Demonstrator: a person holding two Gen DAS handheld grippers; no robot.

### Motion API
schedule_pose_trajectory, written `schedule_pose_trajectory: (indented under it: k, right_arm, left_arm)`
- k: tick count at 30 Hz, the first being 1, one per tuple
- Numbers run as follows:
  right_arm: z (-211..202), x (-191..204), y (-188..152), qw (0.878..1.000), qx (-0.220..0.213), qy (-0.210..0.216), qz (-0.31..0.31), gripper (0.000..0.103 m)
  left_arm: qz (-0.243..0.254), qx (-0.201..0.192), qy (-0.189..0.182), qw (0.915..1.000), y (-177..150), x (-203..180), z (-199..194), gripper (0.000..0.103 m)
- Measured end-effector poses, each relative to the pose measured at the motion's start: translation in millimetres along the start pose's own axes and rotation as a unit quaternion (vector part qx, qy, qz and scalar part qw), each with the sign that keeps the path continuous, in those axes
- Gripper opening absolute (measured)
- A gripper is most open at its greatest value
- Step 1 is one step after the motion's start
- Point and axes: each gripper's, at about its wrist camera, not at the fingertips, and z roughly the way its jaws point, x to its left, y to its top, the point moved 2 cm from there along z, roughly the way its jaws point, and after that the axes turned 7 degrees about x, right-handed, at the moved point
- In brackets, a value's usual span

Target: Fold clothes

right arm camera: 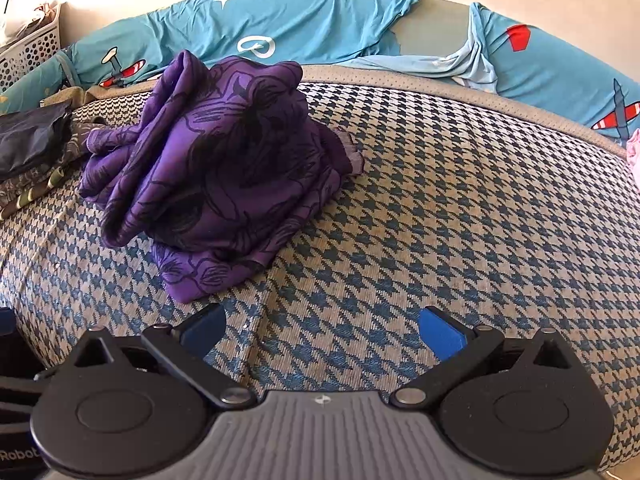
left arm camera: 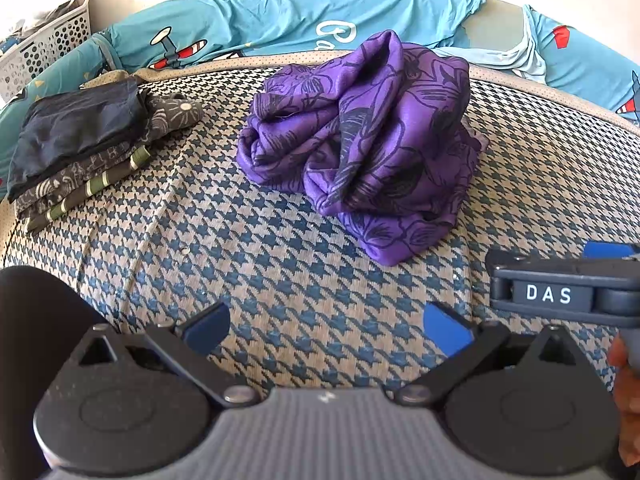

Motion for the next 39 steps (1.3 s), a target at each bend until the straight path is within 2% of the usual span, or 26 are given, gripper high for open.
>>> schedule_pose_trajectory:
  k: [28,39]
  right_arm:
    - [15,-1,-5,0.998,0.067,-0.017,0.003,0.103]
    - [22,-1,-3,0.997,0.078,-0.022,0.002,0.103]
  left_arm:
    - [0.003,0.028,-0.012,0.9995,-4,-1,14,0.103]
    - [0.001,0.035,-0.023,0.9991,-3,-1,20,0.103]
